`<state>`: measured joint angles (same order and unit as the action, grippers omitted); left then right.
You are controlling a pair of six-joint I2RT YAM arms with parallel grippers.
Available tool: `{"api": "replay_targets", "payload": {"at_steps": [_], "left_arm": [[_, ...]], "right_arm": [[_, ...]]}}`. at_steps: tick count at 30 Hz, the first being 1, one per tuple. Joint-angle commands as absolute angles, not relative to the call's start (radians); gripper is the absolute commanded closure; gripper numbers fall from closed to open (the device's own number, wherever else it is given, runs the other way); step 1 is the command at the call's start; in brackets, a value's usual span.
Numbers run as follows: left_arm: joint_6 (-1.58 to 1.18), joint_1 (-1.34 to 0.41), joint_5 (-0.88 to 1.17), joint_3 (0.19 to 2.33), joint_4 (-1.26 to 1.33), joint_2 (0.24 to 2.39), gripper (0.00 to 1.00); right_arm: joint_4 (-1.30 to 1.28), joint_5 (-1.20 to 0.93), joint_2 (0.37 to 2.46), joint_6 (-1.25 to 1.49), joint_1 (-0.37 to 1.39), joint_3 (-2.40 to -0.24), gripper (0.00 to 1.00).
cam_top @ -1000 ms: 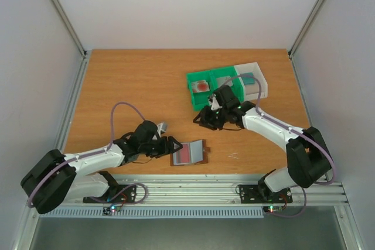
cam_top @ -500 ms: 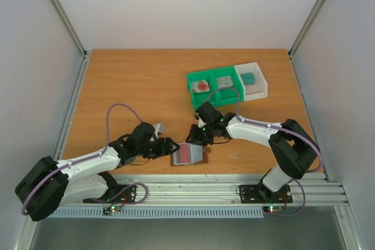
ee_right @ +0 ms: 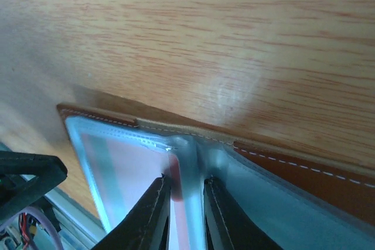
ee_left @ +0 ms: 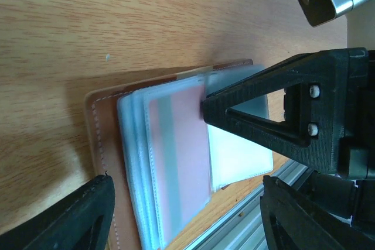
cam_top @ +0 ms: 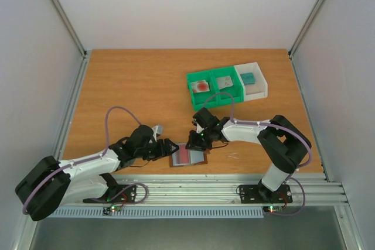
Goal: Take the credit cards out of the card holder
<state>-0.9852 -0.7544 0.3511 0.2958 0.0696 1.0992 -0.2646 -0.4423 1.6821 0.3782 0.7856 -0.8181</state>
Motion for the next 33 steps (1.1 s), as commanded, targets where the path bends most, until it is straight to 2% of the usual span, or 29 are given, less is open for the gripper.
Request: {"api": "replay_targets", "payload": {"at_steps": [1, 9, 16, 33], "left_arm": [[-1.019, -0.757, 0.354, 0.271, 0.167, 1.081, 0.31], [-1.065, -0.757, 0.335, 0.282, 0.139, 1.022, 0.31], [-1.075, -0.757, 0.337, 0.289, 0.137, 0.999, 0.31], [-1.046, -0.758, 0.341, 0.293, 0.188, 1.112, 0.3]], "right_arm": [[-0.21, -0.421, 1.72, 0.365, 0.796, -0.763, 0.85], [-0.057, -0.474, 1.74, 0.403, 0.796, -0.706, 0.92], [-0.003, -0.49, 1.745, 0.436, 0.796, -0.681, 0.92], [-0.004, -0.485, 1.74, 0.442, 0.795, -0.671, 0.92]]}}
